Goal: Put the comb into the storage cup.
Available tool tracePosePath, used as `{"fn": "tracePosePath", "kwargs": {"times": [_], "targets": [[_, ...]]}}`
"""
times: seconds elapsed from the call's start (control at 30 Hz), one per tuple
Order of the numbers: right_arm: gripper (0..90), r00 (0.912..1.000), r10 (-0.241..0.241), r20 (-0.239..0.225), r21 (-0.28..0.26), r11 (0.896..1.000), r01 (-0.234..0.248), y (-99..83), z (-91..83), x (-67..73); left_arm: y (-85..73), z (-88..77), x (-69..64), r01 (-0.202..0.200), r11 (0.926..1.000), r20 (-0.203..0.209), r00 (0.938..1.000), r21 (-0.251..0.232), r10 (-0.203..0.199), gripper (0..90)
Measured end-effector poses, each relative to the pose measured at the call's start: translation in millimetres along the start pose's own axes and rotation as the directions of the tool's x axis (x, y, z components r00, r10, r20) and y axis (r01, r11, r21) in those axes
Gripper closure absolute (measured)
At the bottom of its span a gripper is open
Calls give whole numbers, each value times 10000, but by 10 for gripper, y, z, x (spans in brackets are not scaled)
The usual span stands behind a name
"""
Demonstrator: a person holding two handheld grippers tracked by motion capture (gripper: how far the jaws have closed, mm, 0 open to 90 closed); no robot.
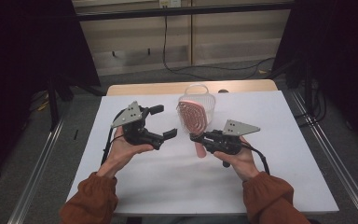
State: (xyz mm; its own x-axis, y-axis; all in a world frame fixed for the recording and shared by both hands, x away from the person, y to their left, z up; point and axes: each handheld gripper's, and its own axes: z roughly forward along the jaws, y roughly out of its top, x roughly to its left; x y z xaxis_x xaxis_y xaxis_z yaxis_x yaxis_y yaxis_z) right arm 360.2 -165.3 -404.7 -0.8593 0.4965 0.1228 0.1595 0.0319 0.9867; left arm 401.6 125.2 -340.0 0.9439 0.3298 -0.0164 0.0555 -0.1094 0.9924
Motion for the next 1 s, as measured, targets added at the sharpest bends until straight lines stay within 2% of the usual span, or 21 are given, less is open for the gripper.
{"fn": "tracePosePath", "kwargs": {"times": [0.13,0.2,0.23,0.3,0.43,0.5,0.57,0.63,0.77,0.87,1.0], "targets": [[814,9992,1,-393,58,10000,2,-16,32,22,36,29,-24,-114,9999,198,9997,-27,114,42],[814,9988,-19,-493,37,10000,21,-14,40,32,54,48,-42,-401,9991,201,9990,96,399,57],[814,9987,-19,-504,43,10000,21,-13,40,32,62,59,-44,-422,9990,310,9986,156,417,61],[813,9988,-31,-493,84,10000,35,-11,39,28,83,85,-52,-306,9994,520,9982,144,298,76],[814,9983,-44,-573,101,9999,50,-15,38,22,122,127,-60,-330,9994,768,9965,76,323,113],[814,9972,-48,-747,112,9999,57,-15,43,33,131,145,-58,-299,9995,861,9959,57,293,116],[813,9957,28,-930,183,9998,-11,-16,54,48,124,151,-50,-230,9997,1176,9928,5,228,153],[814,9937,40,-1123,233,9997,-14,-21,62,57,120,150,-46,-323,9995,1206,9922,28,318,170],[813,9906,74,-1364,190,9998,-49,-20,70,72,125,149,-53,-92,9998,1515,9884,-202,122,190],[814,9883,87,-1525,269,9996,-47,-18,83,93,131,148,-63,-192,9993,1583,9871,-326,241,222],[814,9843,62,-1761,307,9995,-8,-26,96,108,136,157,-75,-194,9994,1886,9817,-300,248,283]]}}
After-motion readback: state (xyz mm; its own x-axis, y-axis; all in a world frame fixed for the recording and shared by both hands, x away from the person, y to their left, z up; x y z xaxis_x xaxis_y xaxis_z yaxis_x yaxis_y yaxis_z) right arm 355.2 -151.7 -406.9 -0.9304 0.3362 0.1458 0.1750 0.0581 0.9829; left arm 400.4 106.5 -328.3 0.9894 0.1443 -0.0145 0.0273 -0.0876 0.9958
